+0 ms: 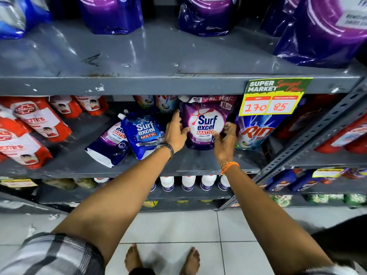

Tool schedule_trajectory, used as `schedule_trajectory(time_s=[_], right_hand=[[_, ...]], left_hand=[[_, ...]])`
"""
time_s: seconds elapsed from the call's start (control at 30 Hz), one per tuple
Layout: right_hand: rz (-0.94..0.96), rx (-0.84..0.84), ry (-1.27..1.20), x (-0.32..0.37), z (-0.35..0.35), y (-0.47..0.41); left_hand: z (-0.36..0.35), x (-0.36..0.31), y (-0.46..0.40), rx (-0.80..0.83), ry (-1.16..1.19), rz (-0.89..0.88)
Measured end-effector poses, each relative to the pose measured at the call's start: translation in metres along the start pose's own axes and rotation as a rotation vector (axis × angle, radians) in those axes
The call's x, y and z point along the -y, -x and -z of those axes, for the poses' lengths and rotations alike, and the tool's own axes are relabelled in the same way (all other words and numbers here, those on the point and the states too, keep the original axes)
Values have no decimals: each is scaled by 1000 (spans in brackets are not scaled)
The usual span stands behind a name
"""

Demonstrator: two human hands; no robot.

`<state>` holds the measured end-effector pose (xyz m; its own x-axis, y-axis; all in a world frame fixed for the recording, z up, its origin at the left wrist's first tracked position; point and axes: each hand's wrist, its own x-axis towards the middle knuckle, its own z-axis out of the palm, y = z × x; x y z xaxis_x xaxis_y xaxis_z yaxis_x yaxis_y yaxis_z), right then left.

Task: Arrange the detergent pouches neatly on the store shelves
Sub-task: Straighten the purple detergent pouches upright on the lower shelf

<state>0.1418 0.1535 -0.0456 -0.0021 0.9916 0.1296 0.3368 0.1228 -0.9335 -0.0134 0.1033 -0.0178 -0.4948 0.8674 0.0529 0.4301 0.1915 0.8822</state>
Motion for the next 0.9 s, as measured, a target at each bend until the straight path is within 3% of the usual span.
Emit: schedule_trajectory(time_s=[0.2, 0.27, 0.37, 0.47, 0.53, 0.63, 0.73, 0.9], right_hand=[[-89, 16, -42, -5, -2, 6], [-108, -36, -42, 2, -1, 26], [-122, -84, 57, 22, -6, 68], [-121, 171, -25, 41, -42, 91], [-120, 353, -49, 51, -77, 84], [-88, 521, 135, 58, -123, 54], [-181, 615, 217, 55, -159, 26], [-339, 574, 165, 56, -179, 13]], left_hand=[[30, 15, 10, 47, 54, -3], [55, 27, 20, -34, 75, 43], [96, 49, 38, -291, 75, 172], [127, 57, 60, -314, -81, 371], [136, 59, 67, -237, -157, 448], [138, 71, 63, -65, -265, 569], [129, 79, 60, 11, -165, 615], [116, 83, 53, -71, 284, 649]])
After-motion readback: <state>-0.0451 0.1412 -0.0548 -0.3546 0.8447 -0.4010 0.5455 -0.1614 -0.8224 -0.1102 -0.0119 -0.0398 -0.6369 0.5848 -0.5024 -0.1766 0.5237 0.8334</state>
